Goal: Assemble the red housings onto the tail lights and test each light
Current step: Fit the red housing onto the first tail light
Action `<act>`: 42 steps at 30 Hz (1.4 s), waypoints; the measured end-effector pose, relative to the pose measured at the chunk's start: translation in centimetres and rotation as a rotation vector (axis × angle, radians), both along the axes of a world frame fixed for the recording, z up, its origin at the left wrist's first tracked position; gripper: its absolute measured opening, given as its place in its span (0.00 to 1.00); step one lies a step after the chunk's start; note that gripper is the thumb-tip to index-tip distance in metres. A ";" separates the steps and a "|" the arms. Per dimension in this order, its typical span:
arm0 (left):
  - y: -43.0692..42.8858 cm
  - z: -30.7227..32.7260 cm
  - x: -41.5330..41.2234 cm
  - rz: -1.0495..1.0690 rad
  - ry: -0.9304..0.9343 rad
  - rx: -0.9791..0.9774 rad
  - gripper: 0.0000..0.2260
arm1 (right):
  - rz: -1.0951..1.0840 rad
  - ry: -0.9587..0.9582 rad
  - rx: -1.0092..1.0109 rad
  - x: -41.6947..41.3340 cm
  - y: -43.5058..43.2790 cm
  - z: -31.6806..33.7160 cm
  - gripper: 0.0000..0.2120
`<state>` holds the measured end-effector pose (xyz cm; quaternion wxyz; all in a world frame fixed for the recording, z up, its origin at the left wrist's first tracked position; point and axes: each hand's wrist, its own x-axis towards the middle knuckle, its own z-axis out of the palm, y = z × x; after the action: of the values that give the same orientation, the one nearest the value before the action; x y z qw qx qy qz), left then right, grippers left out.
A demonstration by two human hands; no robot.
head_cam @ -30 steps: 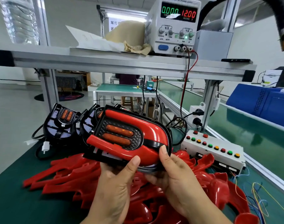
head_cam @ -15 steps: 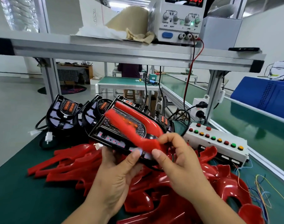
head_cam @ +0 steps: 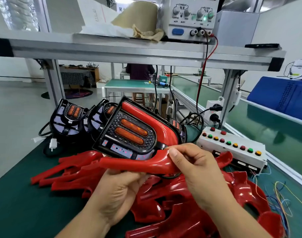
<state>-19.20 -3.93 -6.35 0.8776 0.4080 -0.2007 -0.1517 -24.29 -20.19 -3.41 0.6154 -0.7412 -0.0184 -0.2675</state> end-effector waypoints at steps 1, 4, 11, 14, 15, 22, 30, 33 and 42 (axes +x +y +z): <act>-0.1 0.0 0.0 0.009 0.014 -0.004 0.12 | -0.010 0.004 0.060 0.0 0.4 -0.2 0.06; -0.4 0.0 -0.2 0.042 0.061 -0.045 0.20 | 0.013 0.022 0.243 0.0 1.3 -0.6 0.13; -0.2 0.2 -0.7 -0.027 0.054 -0.066 0.35 | -0.166 -0.033 0.007 -0.2 1.9 -0.9 0.10; -0.1 0.4 -0.9 -0.062 0.045 -0.095 0.41 | -0.266 -0.079 -0.097 -0.1 1.8 -1.0 0.05; -0.2 0.5 -1.0 -0.061 0.051 -0.100 0.44 | -0.300 -0.098 -0.144 -0.1 1.7 -1.0 0.05; -0.7 0.4 -1.0 -0.002 0.096 -0.089 0.37 | -0.372 -0.183 -0.196 0.0 1.5 -1.1 0.12; 0.2 0.6 -0.3 0.018 0.098 -0.119 0.37 | -0.102 -0.114 -0.351 -0.7 1.3 -0.6 0.21; 0.4 0.7 -0.2 -0.004 0.103 -0.124 0.36 | -0.147 -0.116 -0.458 -0.6 1.0 -0.5 0.21; 0.6 0.3 0.1 0.008 0.101 -0.096 0.42 | -0.203 -0.115 -0.592 -0.5 0.5 -0.6 0.20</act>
<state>-19.14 -3.37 -6.05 0.9057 0.3581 -0.1617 -0.1589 -24.77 -19.69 -4.02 0.3410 -0.8699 -0.0564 -0.3519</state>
